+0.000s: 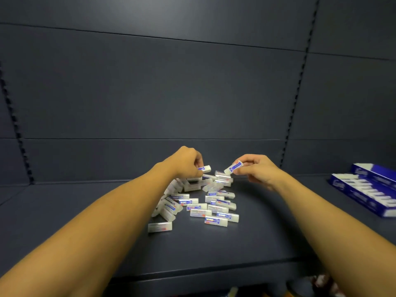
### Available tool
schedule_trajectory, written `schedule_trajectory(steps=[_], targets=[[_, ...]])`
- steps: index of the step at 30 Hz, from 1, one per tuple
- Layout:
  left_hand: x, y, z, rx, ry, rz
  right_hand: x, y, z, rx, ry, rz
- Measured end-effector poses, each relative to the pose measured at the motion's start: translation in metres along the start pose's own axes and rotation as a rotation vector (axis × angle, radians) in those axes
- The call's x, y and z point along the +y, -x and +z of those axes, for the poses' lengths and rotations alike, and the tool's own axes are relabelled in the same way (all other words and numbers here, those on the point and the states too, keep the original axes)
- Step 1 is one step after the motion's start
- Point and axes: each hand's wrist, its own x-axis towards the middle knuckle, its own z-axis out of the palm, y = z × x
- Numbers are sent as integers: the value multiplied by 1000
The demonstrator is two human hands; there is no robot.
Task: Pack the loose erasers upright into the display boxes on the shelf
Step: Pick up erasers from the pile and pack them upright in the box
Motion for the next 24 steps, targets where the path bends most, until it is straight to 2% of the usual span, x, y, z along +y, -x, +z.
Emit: schedule_trajectory(steps=[6,15,24], targets=[[57,-21,30,-43,32,91,16,42,-51,114,17,38],[159,-49,49,-49,-23,98,33,102,-154,315,12,27],[274,-61,89,-41,-21,87,62,157,-256,364,48,56]])
